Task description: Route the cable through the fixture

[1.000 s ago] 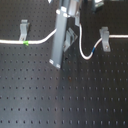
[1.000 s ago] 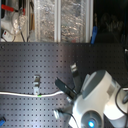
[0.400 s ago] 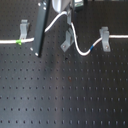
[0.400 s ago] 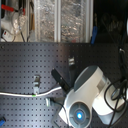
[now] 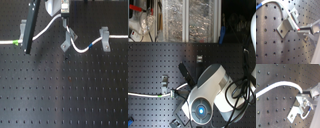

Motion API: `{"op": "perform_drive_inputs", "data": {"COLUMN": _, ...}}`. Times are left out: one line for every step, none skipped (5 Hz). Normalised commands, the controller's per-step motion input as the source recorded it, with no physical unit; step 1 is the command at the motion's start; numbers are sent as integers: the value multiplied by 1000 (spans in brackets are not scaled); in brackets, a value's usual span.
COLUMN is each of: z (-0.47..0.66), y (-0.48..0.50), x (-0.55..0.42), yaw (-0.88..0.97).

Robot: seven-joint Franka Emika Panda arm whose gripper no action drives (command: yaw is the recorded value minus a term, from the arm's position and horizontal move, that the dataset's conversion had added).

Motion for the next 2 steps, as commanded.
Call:
{"op": "perform_drive_inputs", "data": {"z": 634, "y": -169, "x": -178, "yaw": 209}}
{"op": "perform_drive_inputs", "data": {"z": 267, "y": -196, "x": -224, "yaw": 34}}
